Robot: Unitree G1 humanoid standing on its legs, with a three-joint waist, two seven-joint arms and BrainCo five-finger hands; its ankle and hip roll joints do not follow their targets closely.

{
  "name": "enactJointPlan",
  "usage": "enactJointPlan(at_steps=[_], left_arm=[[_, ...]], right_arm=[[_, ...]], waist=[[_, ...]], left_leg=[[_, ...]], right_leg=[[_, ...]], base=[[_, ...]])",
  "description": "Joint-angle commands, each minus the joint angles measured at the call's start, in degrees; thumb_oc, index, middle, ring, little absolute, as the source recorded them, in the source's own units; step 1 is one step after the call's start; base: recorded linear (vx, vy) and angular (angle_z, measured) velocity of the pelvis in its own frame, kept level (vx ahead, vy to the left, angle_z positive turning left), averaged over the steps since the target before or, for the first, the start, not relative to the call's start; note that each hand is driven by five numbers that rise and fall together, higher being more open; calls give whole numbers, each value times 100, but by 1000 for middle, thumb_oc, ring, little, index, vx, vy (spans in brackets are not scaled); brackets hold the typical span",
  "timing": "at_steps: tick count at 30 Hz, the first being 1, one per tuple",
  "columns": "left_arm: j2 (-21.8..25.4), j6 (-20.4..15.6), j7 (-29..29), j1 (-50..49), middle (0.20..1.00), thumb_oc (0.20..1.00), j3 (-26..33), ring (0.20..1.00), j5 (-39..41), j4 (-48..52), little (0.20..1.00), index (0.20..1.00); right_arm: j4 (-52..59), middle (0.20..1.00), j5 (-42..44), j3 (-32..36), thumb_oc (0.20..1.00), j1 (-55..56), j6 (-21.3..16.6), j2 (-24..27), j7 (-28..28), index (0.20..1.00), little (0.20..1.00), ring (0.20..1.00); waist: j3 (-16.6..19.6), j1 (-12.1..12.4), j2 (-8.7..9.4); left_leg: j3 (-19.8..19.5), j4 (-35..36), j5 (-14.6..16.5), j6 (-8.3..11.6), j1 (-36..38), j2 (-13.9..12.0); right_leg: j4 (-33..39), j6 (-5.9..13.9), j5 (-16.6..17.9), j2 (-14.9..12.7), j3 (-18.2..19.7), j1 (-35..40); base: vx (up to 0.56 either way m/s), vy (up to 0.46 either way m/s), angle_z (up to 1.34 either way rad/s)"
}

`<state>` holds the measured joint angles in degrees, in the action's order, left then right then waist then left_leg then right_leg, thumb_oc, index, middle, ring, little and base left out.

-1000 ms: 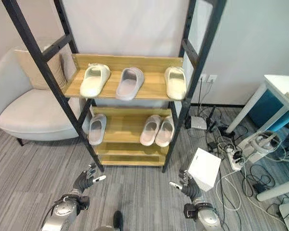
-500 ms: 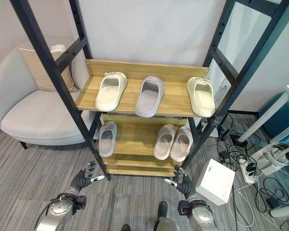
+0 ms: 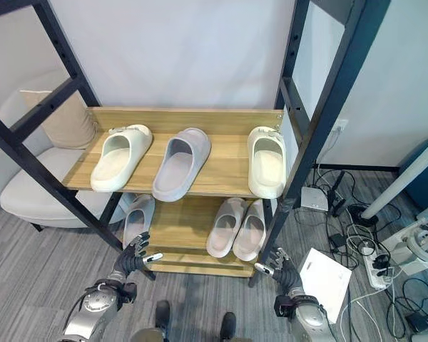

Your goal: Arrange the slippers neatly on the shoe rack.

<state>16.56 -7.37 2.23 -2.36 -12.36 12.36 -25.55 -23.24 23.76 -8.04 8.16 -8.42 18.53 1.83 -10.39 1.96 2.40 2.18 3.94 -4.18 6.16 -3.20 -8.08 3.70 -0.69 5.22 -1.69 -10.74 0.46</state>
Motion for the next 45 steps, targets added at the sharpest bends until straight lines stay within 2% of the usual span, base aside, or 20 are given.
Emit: enactJointPlan(at_steps=[1, 5, 16, 17, 18, 20, 22, 24, 28, 32, 36, 38, 39, 45], left_arm=[[164, -303, 6, 17, 1000, 1000, 24, 1000, -81, 380, 1000, 1000], [225, -316, -2, 10, 1000, 1000, 23, 1000, -119, 371, 1000, 1000], [284, -319, -18, 17, 1000, 1000, 33, 1000, -191, 319, 1000, 1000], [299, -334, -19, 52, 1000, 1000, 28, 1000, -211, 315, 1000, 1000], [298, -334, -19, 50, 1000, 1000, 28, 1000, -211, 314, 1000, 1000], [319, -357, 8, 79, 1000, 1000, 55, 1000, -229, 306, 1000, 1000], [322, -366, 23, 82, 1000, 1000, 58, 1000, -231, 308, 1000, 1000], [344, -391, 38, 17, 1000, 1000, 82, 1000, -213, 388, 1000, 1000], [360, -402, 84, -18, 1000, 1000, 53, 1000, -151, 493, 1000, 1000], [363, -385, 87, -79, 1000, 1000, -17, 1000, -41, 600, 1000, 1000], [368, -367, 64, -104, 1000, 1000, -77, 1000, 4, 645, 1000, 1000], [392, -358, 24, -179, 1000, 1000, -139, 1000, 45, 674, 1000, 1000], [407, -351, 20, -159, 1000, 1000, -157, 1000, 67, 693, 1000, 1000], [481, -342, 2, -72, 1000, 1000, -357, 1000, 201, 642, 1000, 1000]], right_arm=[[481, 1000, 78, 147, 1000, 60, -300, 113, 47, 1000, 1000, 1000], [488, 1000, 10, 45, 1000, 67, -276, 35, 88, 1000, 1000, 1000], [735, 1000, -255, -353, 1000, -60, -231, 25, 254, 1000, 1000, 1000], [1241, 1000, -327, -545, 1000, -42, -262, 117, 388, 1000, 1000, 1000], [1252, 1000, -328, -545, 1000, -34, -255, 119, 387, 1000, 1000, 1000], [2396, 1000, -302, -696, 1000, 237, -321, 309, 664, 1000, 1000, 1000], [2728, 1000, -209, -705, 1000, 354, -326, 387, 774, 1000, 1000, 1000], [3676, 1000, 336, -679, 1000, 603, -382, 548, 1080, 1000, 1000, 1000], [4220, 1000, 937, -683, 1000, 409, -418, 619, 1107, 1000, 1000, 1000], [4520, 1000, 936, -546, 1000, -475, -533, 680, 745, 1000, 1000, 1000], [4399, 1000, 458, -376, 1000, -1142, -606, 723, 333, 1000, 1000, 1000], [3921, 1000, -265, -213, 1000, -1867, -620, 840, -212, 1000, 1000, 1000], [3566, 1000, -656, -236, 1000, -2288, -574, 920, -493, 1000, 1000, 1000], [1959, 1000, -1880, -607, 1000, -3944, -198, 1212, -1378, 1000, 1000, 1000]], waist=[[162, 22, -146], [245, 30, -140], [319, 92, -63], [316, 96, -42], [317, 94, -43], [334, 35, -8], [342, 14, -2], [393, -46, 24], [442, -46, 38], [567, 49, 81], [628, 143, 110], [704, 262, 135], [700, 329, 158], [629, 666, 294]], left_leg=[[52, 10, -346, -96, 255, 205], [117, 106, -204, -152, 532, 316], [173, 106, 20, -285, 634, 474], [174, 106, 41, -291, 643, 488], [173, 106, 42, -291, 644, 488], [222, 106, 73, -290, 667, 491], [236, 106, 86, -291, 679, 490], [258, 106, 125, -295, 698, 490], [285, 106, 151, -296, 728, 487], [280, 106, 183, -308, 765, 483], [249, 106, 139, -334, 739, 507], [191, 106, 215, -344, 768, 507], [160, 106, 153, -360, 731, 521], [10, 106, 206, -402, 682, 550]], right_leg=[[-377, 667, -181, -404, 162, 322], [-271, 725, -128, -505, 222, 434], [-179, 849, -27, -631, 254, 479], [-161, 862, -17, -643, 252, 484], [-160, 863, -18, -643, 251, 486], [-150, 887, 2, -659, 265, 481], [-144, 896, 10, -664, 274, 479], [-116, 920, 46, -676, 284, 469], [-81, 939, 78, -683, 289, 492], [-55, 952, 97, -691, 253, 540], [-75, 948, 141, -708, 233, 521], [-72, 957, 106, -718, 187, 571], [-90, 951, 153, -731, 167, 542], [-101, 965, 118, -729, 69, 565]], base=[[165, 141, -20], [94, 96, -1], [33, 51, -1], [2, 33, 0], [6, 33, -1], [0, 0, 0], [0, 0, 0], [0, 0, 0], [10, 13, -2], [8, 9, -3], [1, 12, 3], [34, 20, 4], [23, 6, 4], [4, 2, 10]])
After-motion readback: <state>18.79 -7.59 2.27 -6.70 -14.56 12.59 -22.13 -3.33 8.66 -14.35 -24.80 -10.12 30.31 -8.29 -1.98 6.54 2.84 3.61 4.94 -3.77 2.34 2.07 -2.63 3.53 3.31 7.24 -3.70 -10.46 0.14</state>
